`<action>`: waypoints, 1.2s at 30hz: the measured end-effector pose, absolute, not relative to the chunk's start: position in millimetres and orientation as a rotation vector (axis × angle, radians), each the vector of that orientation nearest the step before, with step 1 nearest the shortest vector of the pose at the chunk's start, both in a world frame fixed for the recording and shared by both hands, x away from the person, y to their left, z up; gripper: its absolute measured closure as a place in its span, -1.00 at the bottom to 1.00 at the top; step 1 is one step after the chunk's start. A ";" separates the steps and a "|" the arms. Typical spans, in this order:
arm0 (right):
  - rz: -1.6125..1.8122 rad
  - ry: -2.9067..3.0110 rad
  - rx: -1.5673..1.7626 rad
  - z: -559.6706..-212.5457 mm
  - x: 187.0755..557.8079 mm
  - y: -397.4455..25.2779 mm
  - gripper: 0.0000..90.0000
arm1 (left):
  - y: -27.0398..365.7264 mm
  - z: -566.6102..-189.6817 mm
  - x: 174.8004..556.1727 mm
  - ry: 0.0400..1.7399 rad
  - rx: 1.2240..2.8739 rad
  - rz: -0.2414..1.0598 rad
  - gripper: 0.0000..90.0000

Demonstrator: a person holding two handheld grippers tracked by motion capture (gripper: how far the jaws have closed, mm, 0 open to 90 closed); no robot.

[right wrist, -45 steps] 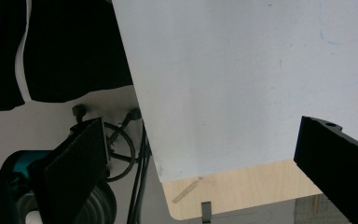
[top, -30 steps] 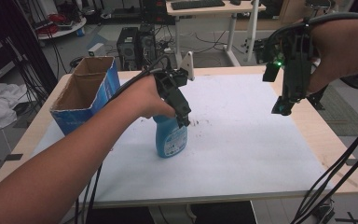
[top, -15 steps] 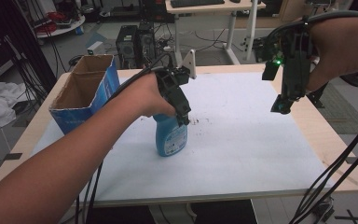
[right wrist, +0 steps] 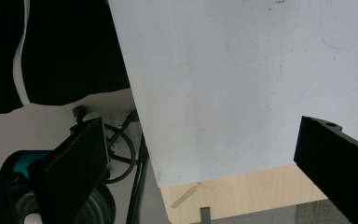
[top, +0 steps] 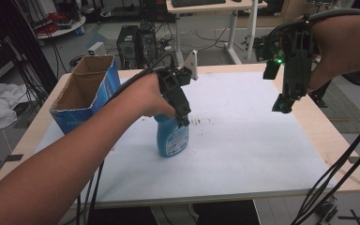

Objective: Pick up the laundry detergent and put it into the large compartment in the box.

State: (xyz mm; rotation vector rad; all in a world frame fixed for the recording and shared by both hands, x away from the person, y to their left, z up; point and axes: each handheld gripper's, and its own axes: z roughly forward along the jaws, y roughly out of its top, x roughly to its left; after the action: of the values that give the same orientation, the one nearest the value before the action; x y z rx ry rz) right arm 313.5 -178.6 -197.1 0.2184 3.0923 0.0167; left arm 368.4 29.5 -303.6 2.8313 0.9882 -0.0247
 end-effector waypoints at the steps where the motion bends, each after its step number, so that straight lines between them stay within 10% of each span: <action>1: 0.017 3.092 0.218 -197.1 313.5 -178.6 -0.96 | 30.0 -303.1 369.2 0.974 2.848 -0.033 -0.58; 36: 0.013 3.100 0.215 -202.2 313.4 -177.2 -0.96 | 29.7 -304.1 366.3 0.953 2.862 -0.038 -0.11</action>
State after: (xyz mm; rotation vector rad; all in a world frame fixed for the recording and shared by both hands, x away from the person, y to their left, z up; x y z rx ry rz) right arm 313.4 -177.2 -202.2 0.2150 3.0998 0.0126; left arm 366.3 29.7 -304.1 2.8616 0.9528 -0.0375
